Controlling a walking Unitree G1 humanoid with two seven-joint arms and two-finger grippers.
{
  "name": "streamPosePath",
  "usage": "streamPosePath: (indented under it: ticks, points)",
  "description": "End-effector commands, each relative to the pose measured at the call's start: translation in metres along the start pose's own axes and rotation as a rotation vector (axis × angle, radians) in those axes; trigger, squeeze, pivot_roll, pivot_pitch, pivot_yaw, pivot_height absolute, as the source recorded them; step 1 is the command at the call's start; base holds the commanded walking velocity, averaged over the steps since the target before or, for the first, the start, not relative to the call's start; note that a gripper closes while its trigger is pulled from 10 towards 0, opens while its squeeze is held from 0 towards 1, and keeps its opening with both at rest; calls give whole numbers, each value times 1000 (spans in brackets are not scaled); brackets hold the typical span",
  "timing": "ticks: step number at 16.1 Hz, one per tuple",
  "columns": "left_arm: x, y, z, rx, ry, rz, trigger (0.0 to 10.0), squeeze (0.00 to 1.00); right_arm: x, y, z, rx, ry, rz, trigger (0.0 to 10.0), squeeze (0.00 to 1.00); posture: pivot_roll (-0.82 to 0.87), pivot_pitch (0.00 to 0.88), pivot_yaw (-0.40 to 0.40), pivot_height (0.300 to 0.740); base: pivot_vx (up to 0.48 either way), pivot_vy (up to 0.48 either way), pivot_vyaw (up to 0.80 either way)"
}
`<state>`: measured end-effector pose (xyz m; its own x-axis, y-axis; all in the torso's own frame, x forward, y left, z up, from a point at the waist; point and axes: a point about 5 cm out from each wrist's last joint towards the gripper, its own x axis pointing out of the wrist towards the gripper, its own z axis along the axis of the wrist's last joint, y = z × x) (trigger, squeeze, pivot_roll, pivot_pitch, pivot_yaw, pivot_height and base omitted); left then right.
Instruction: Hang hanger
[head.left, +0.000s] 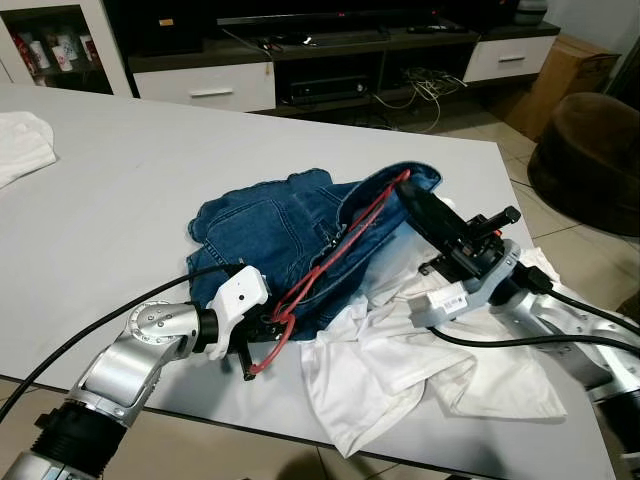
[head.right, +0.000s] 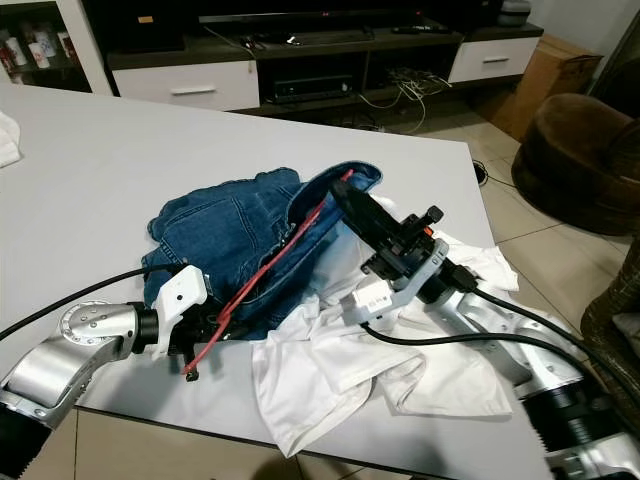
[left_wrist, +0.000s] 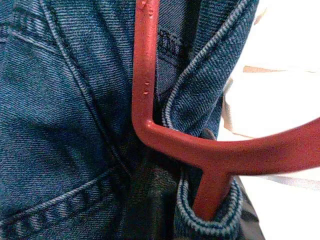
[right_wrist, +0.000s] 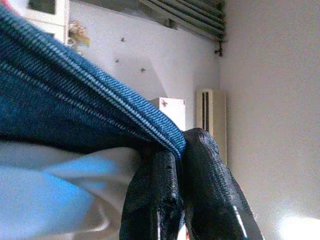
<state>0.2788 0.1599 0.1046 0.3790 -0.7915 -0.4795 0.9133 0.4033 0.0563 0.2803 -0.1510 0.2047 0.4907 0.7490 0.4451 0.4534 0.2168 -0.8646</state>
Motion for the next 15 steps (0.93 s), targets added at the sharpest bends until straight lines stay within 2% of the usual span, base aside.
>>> streamPosePath:
  ticks: [1, 2, 4, 6, 10, 12, 13, 15]
  points:
    - [-12, -7, -72, -199, 304, 53, 0, 0, 9, -41, -9, -97, 0, -230, 10000, 0, 44, 65, -12, 740, 0, 0, 0]
    - [-12, -1, -70, -199, 302, 85, 0, 0, 10, -38, -2, -99, -44, -202, 10000, 0, 44, 65, -12, 740, 0, 0, 0]
    - [-7, 11, -55, -182, 291, 128, 0, 0, 7, -19, 24, -87, -195, -96, 10000, 0, 36, 64, -12, 740, 0, 0, 0]
    - [-1, 13, -48, -164, 306, 117, 0, 0, 8, -13, 32, -84, -246, -65, 10000, 0, 33, 62, -9, 740, 0, 0, 0]
    - [6, 14, -49, -144, 327, 111, 0, 0, 12, -11, 37, -82, -257, -77, 10000, 0, 34, 62, -4, 740, 0, 0, 0]
    - [16, 20, -38, -154, 290, 155, 0, 0, 14, 1, 50, -33, -289, -55, 10000, 0, 39, 62, -5, 740, 0, 0, 0]
    - [26, 26, -25, -150, 250, 184, 0, 0, 13, 14, 57, 10, -310, 8, 10000, 0, 42, 63, -3, 740, 0, 0, 0]
    - [39, 32, -6, -151, 195, 209, 0, 0, 14, 29, 64, 46, -324, 56, 10000, 0, 39, 61, -4, 740, 0, 0, 0]
